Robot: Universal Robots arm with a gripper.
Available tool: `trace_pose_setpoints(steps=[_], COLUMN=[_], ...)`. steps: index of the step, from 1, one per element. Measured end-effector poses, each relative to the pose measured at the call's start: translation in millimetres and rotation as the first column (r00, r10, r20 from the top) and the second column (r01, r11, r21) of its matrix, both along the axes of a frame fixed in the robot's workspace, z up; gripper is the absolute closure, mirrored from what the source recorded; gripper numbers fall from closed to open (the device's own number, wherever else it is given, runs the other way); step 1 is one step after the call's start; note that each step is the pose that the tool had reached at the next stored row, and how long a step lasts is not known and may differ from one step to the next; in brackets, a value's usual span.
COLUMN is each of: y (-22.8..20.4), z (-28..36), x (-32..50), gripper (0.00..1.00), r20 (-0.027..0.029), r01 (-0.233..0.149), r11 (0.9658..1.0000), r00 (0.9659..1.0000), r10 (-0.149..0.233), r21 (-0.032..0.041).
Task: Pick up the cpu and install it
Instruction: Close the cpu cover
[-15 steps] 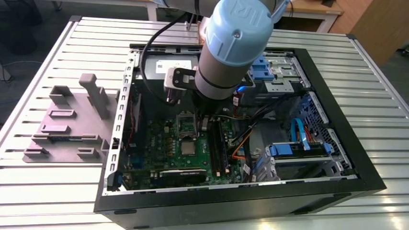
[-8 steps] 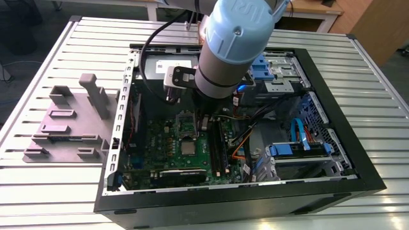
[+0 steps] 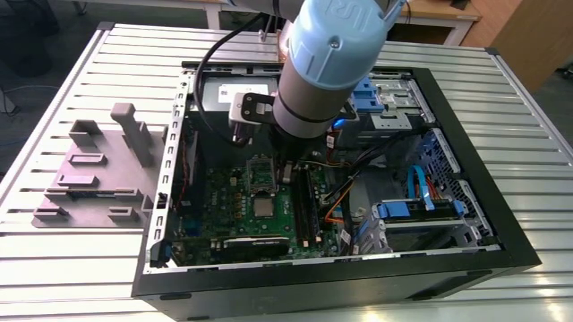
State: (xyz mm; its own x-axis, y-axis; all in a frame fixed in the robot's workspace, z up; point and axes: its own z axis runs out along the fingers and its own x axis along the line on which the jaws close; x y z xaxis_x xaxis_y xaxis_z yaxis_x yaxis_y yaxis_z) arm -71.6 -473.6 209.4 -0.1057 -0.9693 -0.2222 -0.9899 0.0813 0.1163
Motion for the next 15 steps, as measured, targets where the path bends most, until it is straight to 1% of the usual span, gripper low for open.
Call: trace_pose_setpoints(steps=[4,7,9,12,13,15], y=[-1.7,-1.5,-1.4,-1.1,-0.9,-0.9], z=[0.3,0.2,0.1,-0.3,-0.5,-0.7], x=[0.0,0.1,0.1,0.1,0.1,0.1], gripper=[0.89,0.89,0.89,0.89,0.89,0.89], r20=[0.0001,0.0000,-0.0001,0.0001,0.0000,0.0000], r01=[0.000,0.002,0.022,0.062,0.073,0.102], r11=[1.0000,1.0000,0.9997,0.9981,0.9974,0.9948], r00=[1.0000,1.0000,0.9997,0.9981,0.9974,0.9948], r10=[0.000,-0.002,-0.022,-0.062,-0.073,-0.102], r21=[0.0006,0.0009,0.0007,0.0009,0.0009,0.0006])
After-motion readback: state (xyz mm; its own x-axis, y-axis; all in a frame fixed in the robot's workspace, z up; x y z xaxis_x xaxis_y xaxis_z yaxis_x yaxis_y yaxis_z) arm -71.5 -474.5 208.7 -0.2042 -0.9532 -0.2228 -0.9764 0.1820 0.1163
